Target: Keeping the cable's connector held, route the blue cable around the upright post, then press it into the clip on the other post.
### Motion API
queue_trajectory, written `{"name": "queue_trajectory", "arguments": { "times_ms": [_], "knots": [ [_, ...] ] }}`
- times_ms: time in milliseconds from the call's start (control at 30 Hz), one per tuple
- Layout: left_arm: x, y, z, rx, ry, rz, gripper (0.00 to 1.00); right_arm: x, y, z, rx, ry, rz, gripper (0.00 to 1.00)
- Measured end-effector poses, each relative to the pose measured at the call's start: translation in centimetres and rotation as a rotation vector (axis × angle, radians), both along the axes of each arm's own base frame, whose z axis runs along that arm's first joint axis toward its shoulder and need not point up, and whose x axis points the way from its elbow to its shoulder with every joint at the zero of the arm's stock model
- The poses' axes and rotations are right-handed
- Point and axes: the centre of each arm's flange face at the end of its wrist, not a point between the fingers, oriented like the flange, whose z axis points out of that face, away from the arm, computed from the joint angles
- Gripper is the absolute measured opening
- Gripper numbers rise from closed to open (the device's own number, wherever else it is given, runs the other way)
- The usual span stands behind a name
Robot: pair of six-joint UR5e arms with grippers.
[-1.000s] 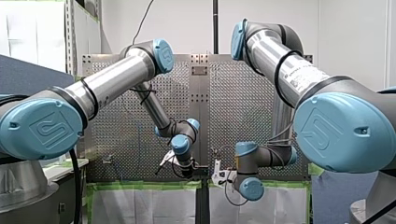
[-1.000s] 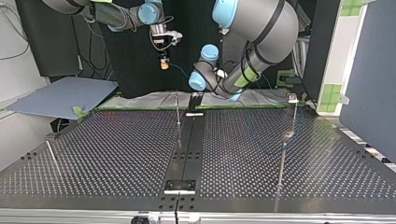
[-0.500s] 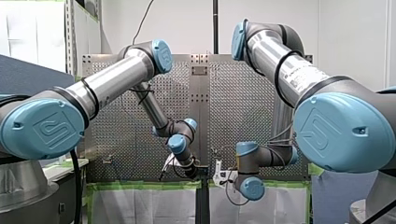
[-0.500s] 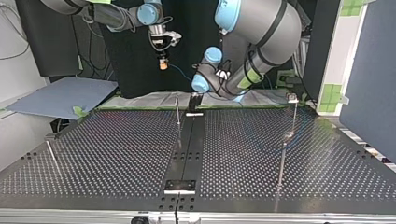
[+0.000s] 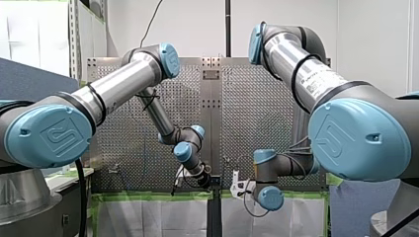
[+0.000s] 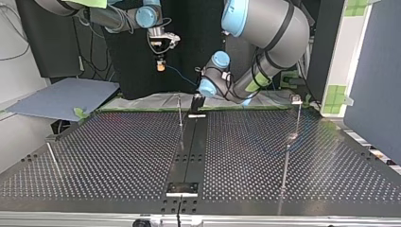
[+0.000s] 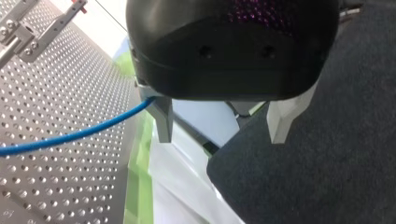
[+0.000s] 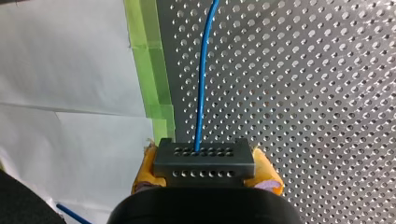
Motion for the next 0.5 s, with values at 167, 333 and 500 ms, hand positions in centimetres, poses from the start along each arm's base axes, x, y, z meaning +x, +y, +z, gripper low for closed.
{"name": "queue_trajectory", "arguments": {
  "times_ms": [167, 333, 500],
  "knots": [
    [-0.05, -0.19, 0.03, -0.038, 0.018, -0.028, 0.74, -0.19, -0.05, -0.06, 0.002, 0.013, -0.002, 0.0],
    [-0.2, -0.52, 0.14, -0.068, 0.03, -0.06, 0.36, -0.28, -0.12, -0.06, 0.001, 0.017, -0.004, 0.0],
    [0.01, -0.51, 0.13, -0.066, 0.015, -0.055, 0.03, -0.29, -0.15, -0.06, 0.0, 0.019, -0.004, 0.0]
  ]
}}
